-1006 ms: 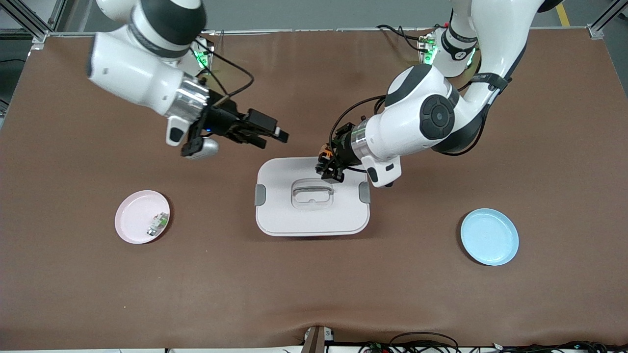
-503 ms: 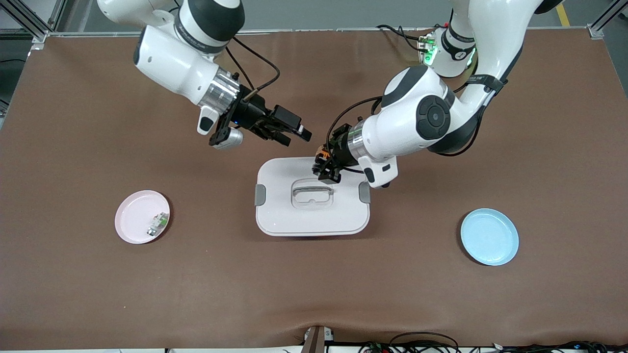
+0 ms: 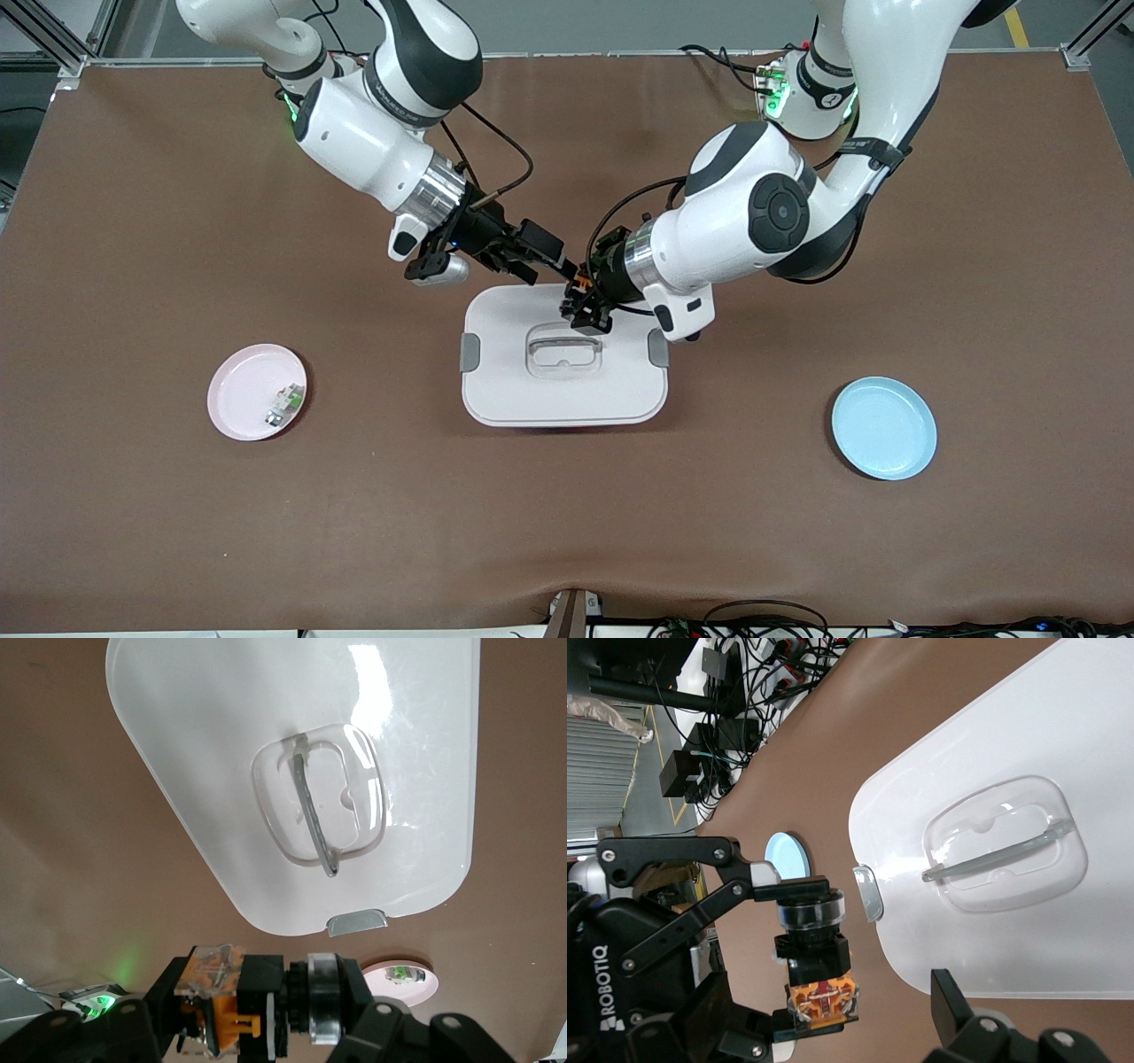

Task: Transfer orange switch to right arm and place
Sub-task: 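Reach the right gripper toward the orange switch held by the left gripper, then close the right gripper on the orange switch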

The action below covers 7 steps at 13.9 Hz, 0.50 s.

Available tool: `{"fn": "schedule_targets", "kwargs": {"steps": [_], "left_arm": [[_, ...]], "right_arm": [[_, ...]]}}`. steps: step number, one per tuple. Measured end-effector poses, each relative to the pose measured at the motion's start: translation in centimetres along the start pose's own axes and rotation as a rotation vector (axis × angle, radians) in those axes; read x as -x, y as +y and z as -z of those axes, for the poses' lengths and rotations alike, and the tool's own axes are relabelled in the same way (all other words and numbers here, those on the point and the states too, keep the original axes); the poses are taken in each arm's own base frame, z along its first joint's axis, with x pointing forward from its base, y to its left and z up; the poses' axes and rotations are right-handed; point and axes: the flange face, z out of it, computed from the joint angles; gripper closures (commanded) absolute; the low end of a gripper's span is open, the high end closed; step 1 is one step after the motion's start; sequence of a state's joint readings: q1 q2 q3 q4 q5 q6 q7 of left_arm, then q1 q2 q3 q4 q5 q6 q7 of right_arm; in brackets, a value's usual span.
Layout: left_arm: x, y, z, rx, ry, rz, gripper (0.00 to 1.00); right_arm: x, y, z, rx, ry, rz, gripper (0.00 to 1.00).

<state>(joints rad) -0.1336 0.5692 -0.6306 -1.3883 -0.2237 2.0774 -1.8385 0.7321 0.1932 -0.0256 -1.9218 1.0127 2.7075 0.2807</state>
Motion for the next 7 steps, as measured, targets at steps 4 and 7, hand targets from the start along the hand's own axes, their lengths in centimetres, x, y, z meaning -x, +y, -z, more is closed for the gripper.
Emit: {"fn": "schedule_targets", "kwargs": {"steps": [4,7], "left_arm": [[-0.1,0.0,-0.6,-0.010,-0.002,0.001,0.86],[0.6,-0.3,-1.1,-0.017,-0.002,-0.005,0.86]], "right_arm": [[0.2,0.0,-1.2,0.003,0.009,0.006,0.00],[0.5,0.1,-2.8,0.010,0.017,0.012,0.00]]}}
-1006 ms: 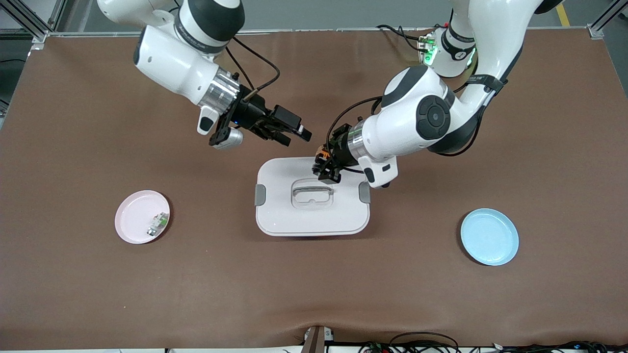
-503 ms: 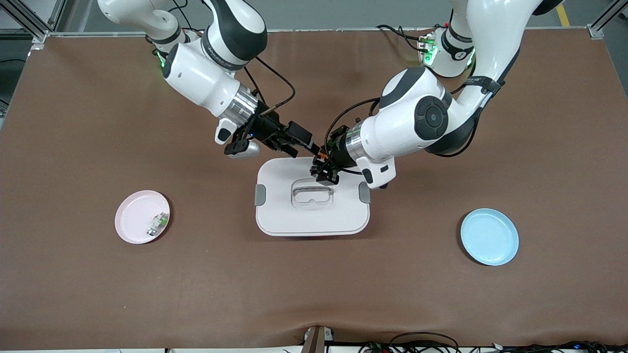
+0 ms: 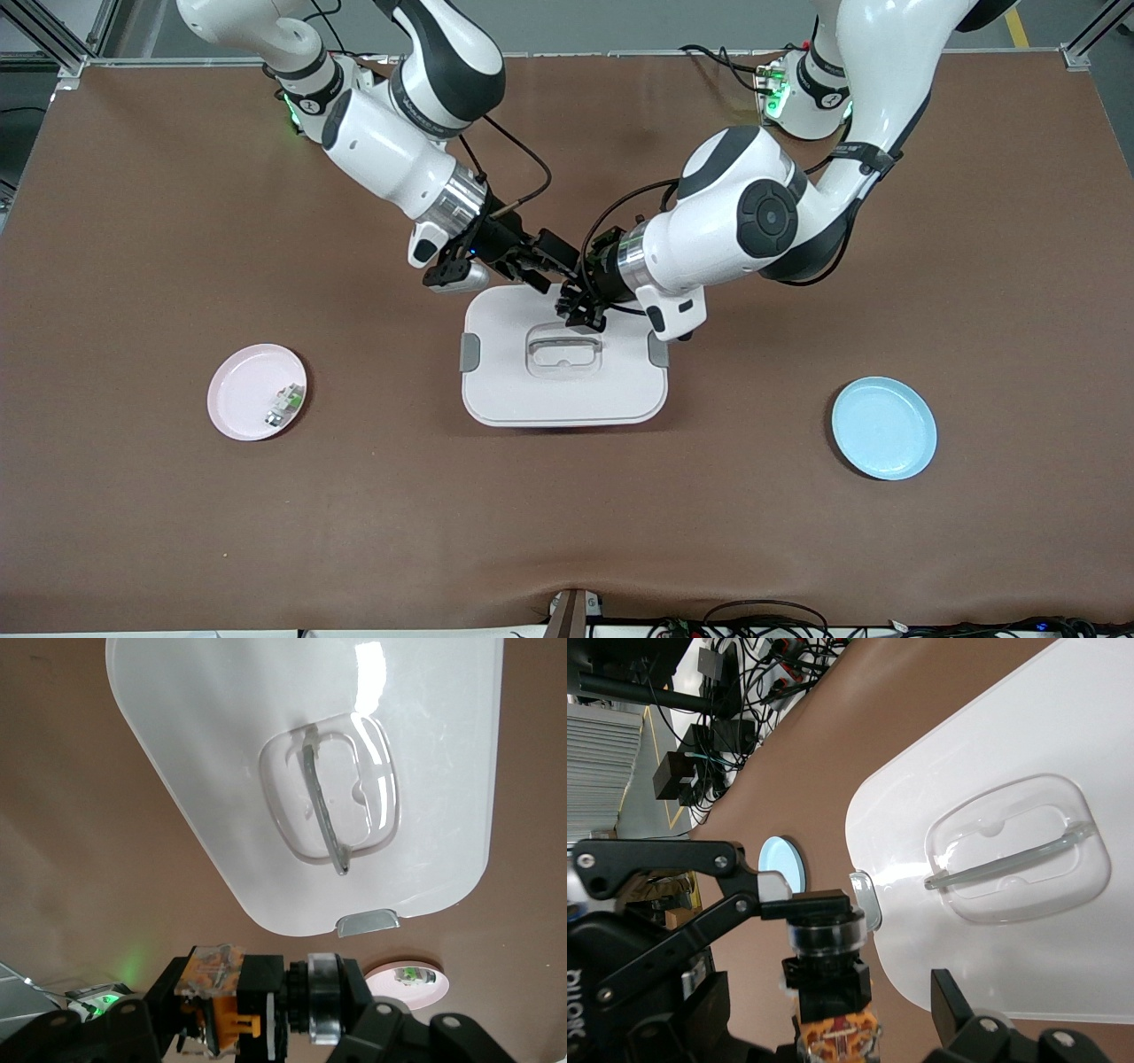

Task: Transfer orange switch to right arm and place
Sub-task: 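Close the right gripper on the orange switch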

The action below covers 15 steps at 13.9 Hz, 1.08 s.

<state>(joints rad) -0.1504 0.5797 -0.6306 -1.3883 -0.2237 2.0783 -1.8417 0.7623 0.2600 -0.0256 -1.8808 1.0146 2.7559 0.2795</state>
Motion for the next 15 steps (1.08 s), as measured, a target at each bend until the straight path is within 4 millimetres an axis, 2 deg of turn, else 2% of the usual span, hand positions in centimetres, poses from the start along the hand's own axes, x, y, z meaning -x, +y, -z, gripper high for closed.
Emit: {"fn": "schedule_targets", "kwargs": {"steps": [2,6,7,9,11,15], "left_arm": [[0.30,-0.13,-0.19,-0.002,0.000,0.001,0.87],[0.27,-0.12,-0.24,-0.003,0.001,0.009,0.87],[0.27,-0.12,-0.24,-0.003,0.001,0.009,0.87],[0.22,-0.10,-0.25,-0.003,0.001,0.010,0.87],[0.17,-0.08,-0.26,-0.003,0.002,0.011,0.87],[0.58,-0.26,-0.45,-0.006,0.001,0.009,0.86]], "right_arm": [[-0.01,0.38,-0.76,0.009,-0.002,-0.001,0.00],[-0.12,0.47,-0.83,0.010,0.000,0.003,0.00],[-0.11,0.45,-0.83,0.010,0.000,0.004,0.04],[-0.12,0.36,-0.79,0.008,0.001,0.005,0.31],[-0.13,0.26,-0.76,0.006,0.002,0.009,1.00],[0.16,0.20,-0.94,0.007,-0.002,0.025,1.00]]}}
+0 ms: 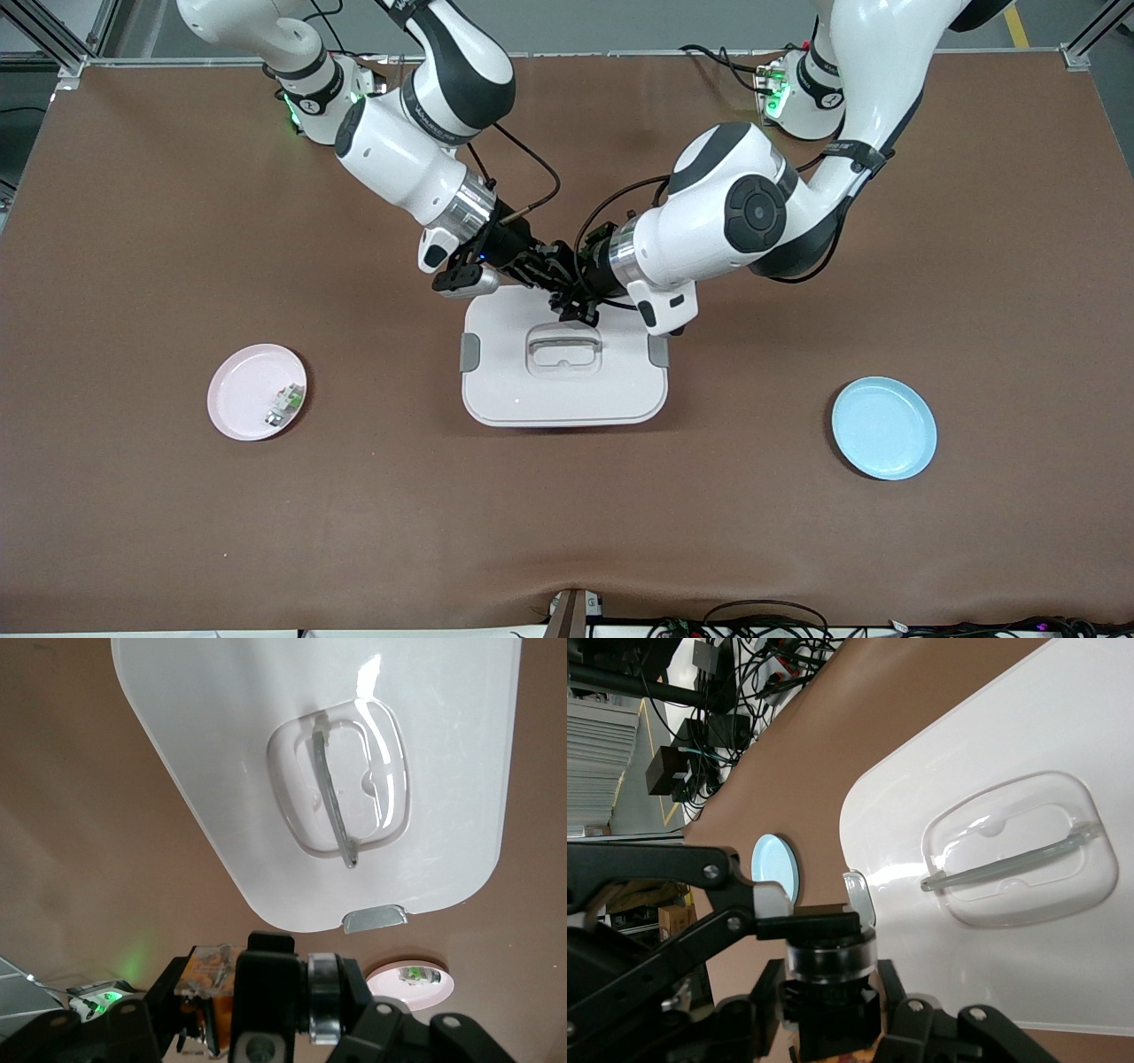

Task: Transfer orange switch to right arm and place
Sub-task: 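Close the right gripper on the orange switch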

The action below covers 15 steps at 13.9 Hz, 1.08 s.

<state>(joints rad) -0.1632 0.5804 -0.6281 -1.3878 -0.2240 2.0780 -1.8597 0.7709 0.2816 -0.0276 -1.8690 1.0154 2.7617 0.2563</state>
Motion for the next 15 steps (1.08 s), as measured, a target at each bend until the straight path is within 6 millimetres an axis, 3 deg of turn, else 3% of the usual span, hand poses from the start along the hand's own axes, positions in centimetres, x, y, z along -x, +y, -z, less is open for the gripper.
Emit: {"fn": "schedule_targets", "kwargs": {"steps": [6,7,8,15], "left_arm": [[0.0,0.0,0.1,0.001,-0.001,0.001,0.70],[0.0,0.0,0.1,0.002,-0.001,0.001,0.49],[0.0,0.0,0.1,0.002,-0.001,0.001,0.00],[0.2,0.0,0.2,0.005,-0.002,-0.002,0.00]], "right_arm": [[0.0,-0.1,0.0,-0.001,0.002,0.009,1.00],[0.0,-0.1,0.0,-0.002,0.002,0.009,1.00],[0.0,-0.1,0.0,-0.002,0.002,0.010,1.00],[-0.2,-1.1,0.4,-0.021,0.007,0.015,1.00]]}}
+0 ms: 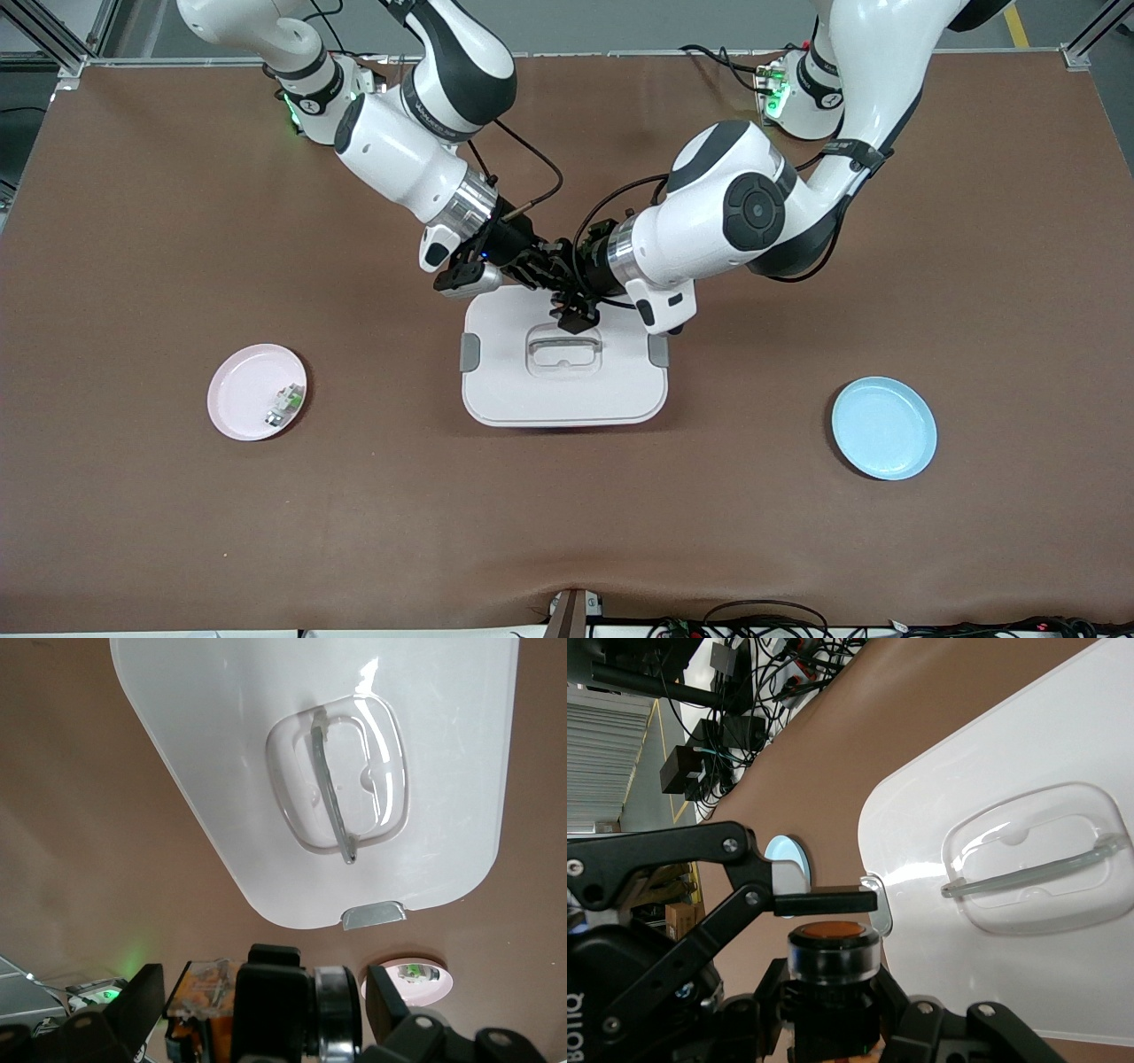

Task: Transfer orange switch to right arm and place
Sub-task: 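Close the right gripper on the orange switch, then open the left gripper while the right gripper pulls the switch away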

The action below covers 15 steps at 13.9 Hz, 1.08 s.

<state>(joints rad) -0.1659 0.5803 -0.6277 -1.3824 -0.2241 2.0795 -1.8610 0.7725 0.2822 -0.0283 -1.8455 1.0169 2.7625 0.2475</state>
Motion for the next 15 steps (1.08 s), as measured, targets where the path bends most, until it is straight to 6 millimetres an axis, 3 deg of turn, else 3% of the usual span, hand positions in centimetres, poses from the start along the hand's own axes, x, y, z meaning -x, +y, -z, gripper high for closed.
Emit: {"fn": "schedule_targets", "kwargs": {"steps": [4,10,15], "left_arm": [[-0.2,0.4,1.0,0.018,-0.003,0.003,0.00],[-1.2,0.7,5.4,0.062,0.012,0.017,0.00],[-2.4,0.3,5.8,0.013,0.060,0.020,0.00]], "right_arm": [[0.0,-0.1,0.0,-0.002,0.001,0.001,1.00],[-0.8,1.0,-0.5,0.019,-0.005,0.085,1.00],[-6.6,5.3,1.4,0.151,-0.122,0.284,1.00]]}}
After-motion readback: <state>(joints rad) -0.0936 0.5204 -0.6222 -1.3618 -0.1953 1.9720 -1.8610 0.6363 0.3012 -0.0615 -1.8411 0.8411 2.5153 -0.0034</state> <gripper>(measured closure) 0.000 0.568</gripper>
